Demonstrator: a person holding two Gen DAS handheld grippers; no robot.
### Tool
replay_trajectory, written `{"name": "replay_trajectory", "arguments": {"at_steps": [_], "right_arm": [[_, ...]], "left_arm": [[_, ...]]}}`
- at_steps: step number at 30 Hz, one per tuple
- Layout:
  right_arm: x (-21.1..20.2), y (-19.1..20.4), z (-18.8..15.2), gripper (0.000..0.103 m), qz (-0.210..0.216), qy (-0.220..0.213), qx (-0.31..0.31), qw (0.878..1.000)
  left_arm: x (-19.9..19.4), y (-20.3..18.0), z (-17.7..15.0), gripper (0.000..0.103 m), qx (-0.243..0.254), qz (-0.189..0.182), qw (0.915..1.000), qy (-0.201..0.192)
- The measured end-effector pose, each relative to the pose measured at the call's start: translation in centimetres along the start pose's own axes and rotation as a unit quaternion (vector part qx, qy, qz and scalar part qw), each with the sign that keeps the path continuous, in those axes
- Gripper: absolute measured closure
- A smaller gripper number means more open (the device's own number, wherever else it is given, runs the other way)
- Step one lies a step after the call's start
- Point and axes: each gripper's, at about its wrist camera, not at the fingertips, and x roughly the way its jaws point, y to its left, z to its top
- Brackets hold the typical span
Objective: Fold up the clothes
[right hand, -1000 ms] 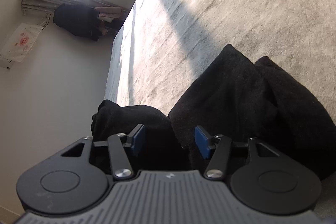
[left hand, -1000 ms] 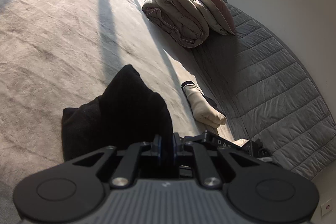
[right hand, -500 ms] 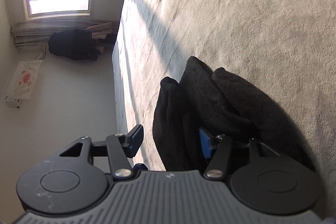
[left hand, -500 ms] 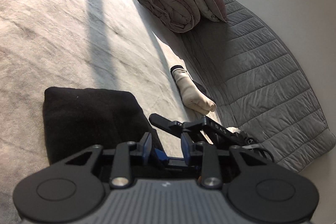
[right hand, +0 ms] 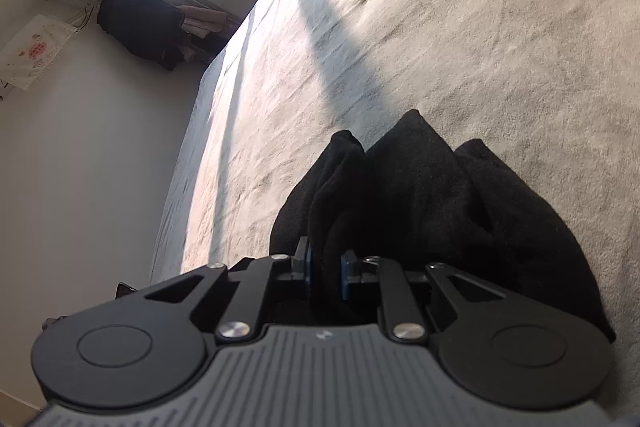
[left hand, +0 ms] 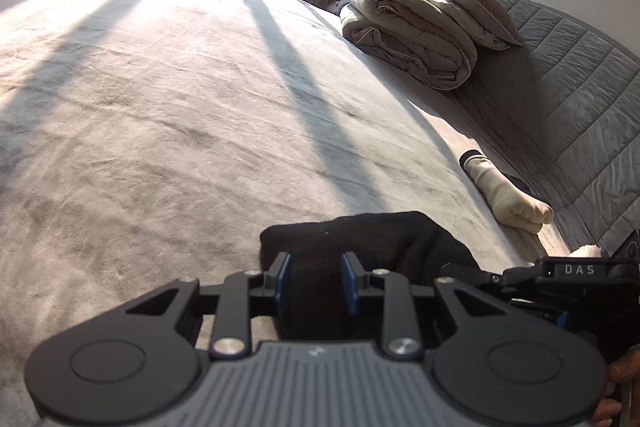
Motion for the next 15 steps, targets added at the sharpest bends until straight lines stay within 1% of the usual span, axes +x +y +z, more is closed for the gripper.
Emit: {"name": "replay_trajectory", "arguments": {"at_steps": [3,6,8,15], "right_arm": [[-0.8,0.0,0.6,0.087,0.023,-0.012,0.002,1.0],[-1.3,-0.1,1.4,0.087,0.036,-0.024,0.008,0.999],[-1.5,-0.4,1.8,0.087,0.038,-0.028,0.015,0.999],[-2.6,-1.8,3.3,0.09,0.027,-0.049,0.024,0.998]], "left_arm": [[0.0,-0.4,-0.3,0.076,0.006,-0.008,0.9999,-0.01],[0.1,-1.0,-0.5,0.076,0.013,-0.023,0.9995,-0.017],[0.3,-1.4,-0.7,0.076,0.018,-0.035,0.9991,-0.015],[1.1,-2.9,-1.5,0.075,0.056,-0.041,0.9976,0.002]]}}
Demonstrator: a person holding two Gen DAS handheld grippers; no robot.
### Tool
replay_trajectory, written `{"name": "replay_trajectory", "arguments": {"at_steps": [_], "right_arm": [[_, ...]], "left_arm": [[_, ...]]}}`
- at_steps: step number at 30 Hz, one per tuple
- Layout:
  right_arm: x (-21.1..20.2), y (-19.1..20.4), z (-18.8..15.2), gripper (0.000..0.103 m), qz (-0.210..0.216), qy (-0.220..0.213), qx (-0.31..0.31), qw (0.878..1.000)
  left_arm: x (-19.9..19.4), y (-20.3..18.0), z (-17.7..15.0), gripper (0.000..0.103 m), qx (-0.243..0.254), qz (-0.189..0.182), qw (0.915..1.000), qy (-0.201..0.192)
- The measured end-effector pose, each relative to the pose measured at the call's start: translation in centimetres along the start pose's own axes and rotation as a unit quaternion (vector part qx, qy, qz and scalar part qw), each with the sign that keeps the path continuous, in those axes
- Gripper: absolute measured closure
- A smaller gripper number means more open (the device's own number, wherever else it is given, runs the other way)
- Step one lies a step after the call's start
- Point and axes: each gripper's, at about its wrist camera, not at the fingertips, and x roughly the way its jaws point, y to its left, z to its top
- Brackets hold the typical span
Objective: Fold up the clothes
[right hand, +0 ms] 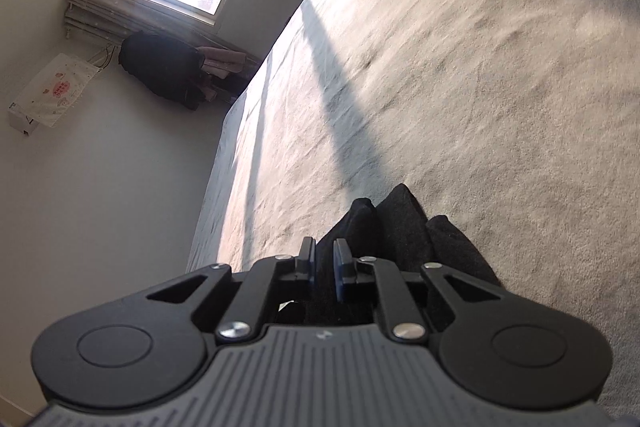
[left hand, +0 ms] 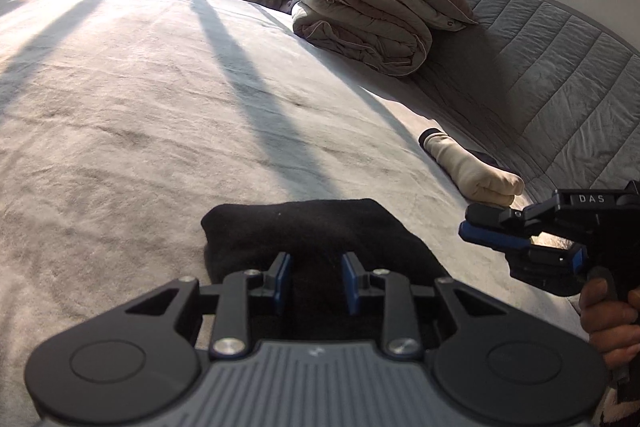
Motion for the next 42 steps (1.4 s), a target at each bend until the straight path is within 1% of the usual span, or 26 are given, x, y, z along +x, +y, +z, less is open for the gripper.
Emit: {"name": "replay_trajectory", "arguments": {"at_steps": [1,3,6,7,8,9,10,16,23,29,36,39,42], "right_arm": [[-0.1,-0.3,0.2,0.089,-0.002,-0.001,0.001,1.0],[-0.1,-0.9,0.4,0.084,-0.002,0.002,0.011,1.0],[0.4,-1.0,0.1,0.083,-0.003,0.019,0.012,1.0],[0.6,-1.0,0.0,0.077,-0.004,0.026,0.01,1.0],[0.7,-0.8,-0.1,0.058,-0.004,0.03,0.006,1.0],[0.7,-0.5,-0.2,0.048,-0.005,0.03,-0.001,1.0],[0.8,-0.2,-0.3,0.042,-0.004,0.029,-0.01,1.0],[2.0,1.0,-0.6,0.042,-0.012,0.03,-0.049,0.998],[3.9,1.1,-1.2,0.042,-0.04,0.036,-0.078,0.995],[5.4,1.4,-1.9,0.042,-0.072,0.045,-0.115,0.99],[6.8,1.9,-3.2,0.042,-0.092,0.057,-0.155,0.982],[7.2,1.8,-3.4,0.043,-0.096,0.056,-0.161,0.981],[7.3,1.8,-3.4,0.051,-0.097,0.056,-0.164,0.98]], "left_arm": [[0.1,-0.1,-0.1,0.075,0.002,0.0,1.0,0.003],[0.2,-0.2,0.0,0.074,0.001,0.003,1.0,0.004],[0.0,-0.2,0.1,0.07,-0.005,0.003,1.0,0.003],[-0.1,-0.3,0.1,0.069,-0.006,0.003,1.0,0.003],[-0.2,-0.3,0.2,0.068,-0.007,0.003,1.0,0.004],[-0.2,-0.4,0.2,0.067,-0.006,0.004,1.0,0.004],[-0.3,-0.4,0.2,0.065,-0.006,0.004,1.0,0.005],[-0.9,0.2,0.6,0.064,-0.009,0.007,0.9999,0.002],[-1.7,0.9,0.8,0.064,-0.018,0.012,0.9998,-0.003],[-2.3,1.4,0.9,0.064,-0.016,0.014,0.9998,-0.003],[-2.9,2.1,0.8,0.064,-0.023,0.019,0.9995,-0.006],[-3.1,2.2,0.9,0.064,-0.025,0.018,0.9995,-0.008],[-3.1,2.2,0.9,0.064,-0.025,0.018,0.9995,-0.007]]}}
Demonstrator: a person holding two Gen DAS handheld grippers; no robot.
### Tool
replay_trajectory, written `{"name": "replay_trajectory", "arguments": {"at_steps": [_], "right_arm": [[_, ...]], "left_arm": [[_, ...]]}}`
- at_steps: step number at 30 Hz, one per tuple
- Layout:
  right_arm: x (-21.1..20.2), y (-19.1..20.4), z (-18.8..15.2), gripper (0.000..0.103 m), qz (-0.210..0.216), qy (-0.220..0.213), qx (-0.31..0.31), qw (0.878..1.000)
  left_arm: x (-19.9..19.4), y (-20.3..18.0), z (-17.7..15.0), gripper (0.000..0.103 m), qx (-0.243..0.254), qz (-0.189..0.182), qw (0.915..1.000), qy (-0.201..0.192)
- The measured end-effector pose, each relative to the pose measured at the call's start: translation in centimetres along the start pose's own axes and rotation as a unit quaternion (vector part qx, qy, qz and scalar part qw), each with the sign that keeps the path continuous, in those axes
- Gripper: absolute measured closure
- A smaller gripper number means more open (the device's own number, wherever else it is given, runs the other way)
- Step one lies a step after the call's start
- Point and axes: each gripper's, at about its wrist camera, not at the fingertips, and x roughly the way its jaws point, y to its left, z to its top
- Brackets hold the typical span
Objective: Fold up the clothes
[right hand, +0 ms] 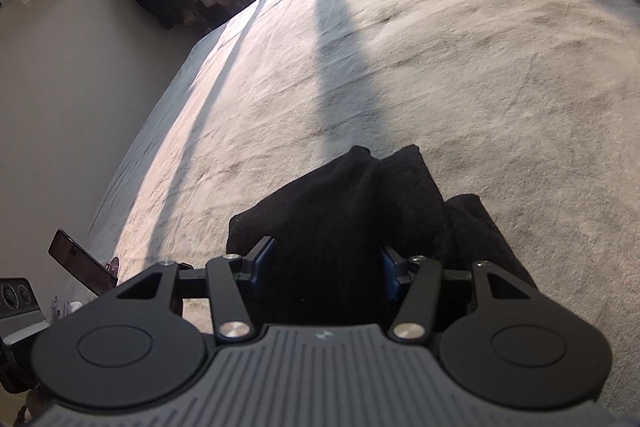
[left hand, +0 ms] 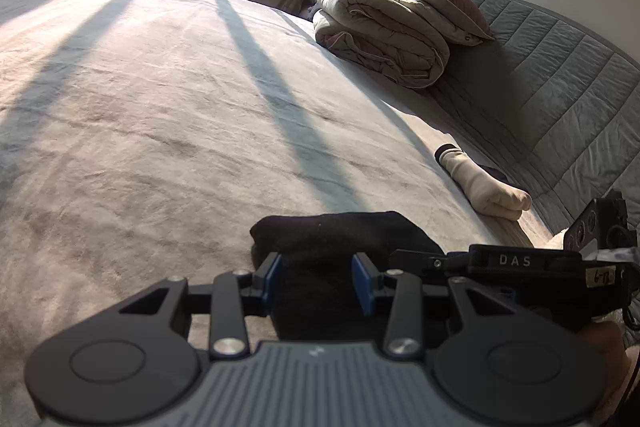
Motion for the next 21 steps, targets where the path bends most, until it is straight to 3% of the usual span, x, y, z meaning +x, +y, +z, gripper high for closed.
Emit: {"name": "replay_trajectory", "arguments": {"at_steps": [8,21], "right_arm": [[0.0,0.2,-0.3,0.08,0.0,-0.007,-0.004,1.0],[-1.7,1.5,0.2,0.085,0.019,-0.041,-0.022,0.999]], "left_arm": [[-0.1,0.0,0.0,0.064,-0.003,-0.004,1.0,-0.001],[0.1,-0.4,-0.2,0.064,0.002,-0.006,1.0,0.002]]}}
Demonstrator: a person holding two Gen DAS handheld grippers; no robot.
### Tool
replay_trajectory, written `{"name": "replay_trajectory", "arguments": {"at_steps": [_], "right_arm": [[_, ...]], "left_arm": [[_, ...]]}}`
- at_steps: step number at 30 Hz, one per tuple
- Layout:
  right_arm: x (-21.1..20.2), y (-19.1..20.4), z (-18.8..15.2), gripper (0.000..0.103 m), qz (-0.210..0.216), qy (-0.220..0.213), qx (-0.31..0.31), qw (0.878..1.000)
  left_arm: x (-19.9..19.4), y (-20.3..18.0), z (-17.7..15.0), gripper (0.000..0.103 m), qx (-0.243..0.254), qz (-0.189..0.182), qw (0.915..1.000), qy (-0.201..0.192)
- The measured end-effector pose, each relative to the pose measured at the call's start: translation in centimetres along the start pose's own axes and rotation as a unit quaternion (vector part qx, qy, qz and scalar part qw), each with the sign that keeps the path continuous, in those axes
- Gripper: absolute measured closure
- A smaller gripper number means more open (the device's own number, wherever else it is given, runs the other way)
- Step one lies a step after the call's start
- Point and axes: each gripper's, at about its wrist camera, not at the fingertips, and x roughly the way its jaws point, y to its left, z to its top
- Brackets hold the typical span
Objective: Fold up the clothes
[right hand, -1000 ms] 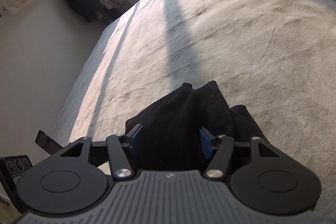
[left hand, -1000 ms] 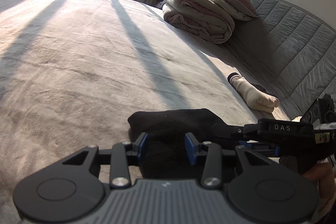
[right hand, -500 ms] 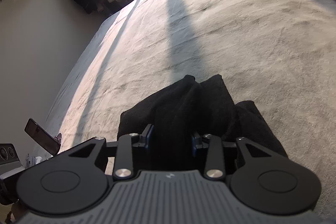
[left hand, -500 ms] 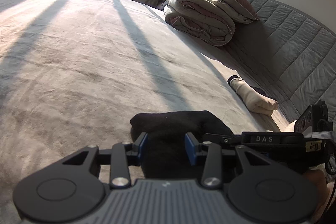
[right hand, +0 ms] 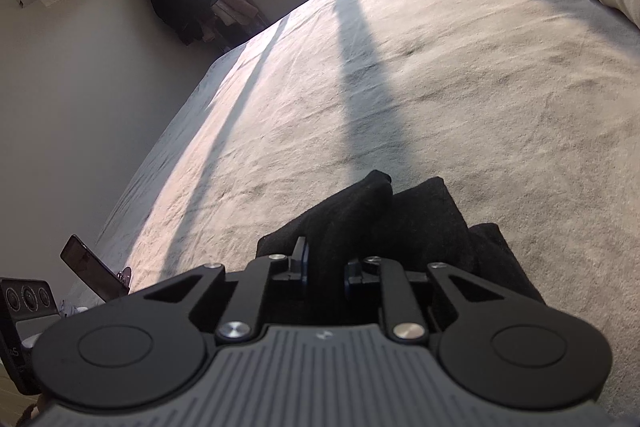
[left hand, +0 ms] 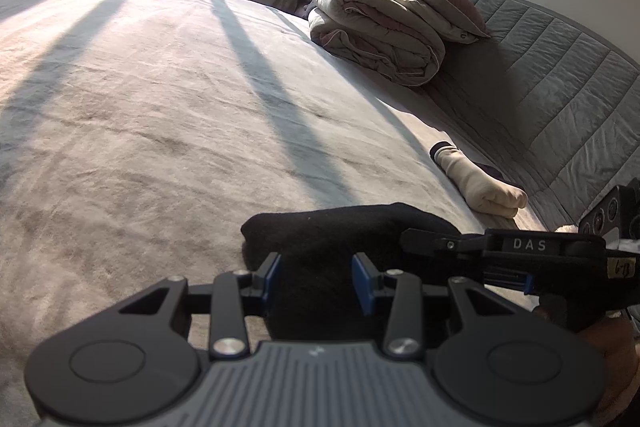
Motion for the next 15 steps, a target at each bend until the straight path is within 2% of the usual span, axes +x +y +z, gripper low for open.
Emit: {"name": "replay_trajectory", "arguments": {"at_steps": [15], "right_arm": [[-0.08,-0.18,0.23,0.085,-0.001,-0.003,0.003,1.0]], "left_arm": [[0.2,-0.26,-0.17,0.064,0.005,-0.004,1.0,0.005]]}}
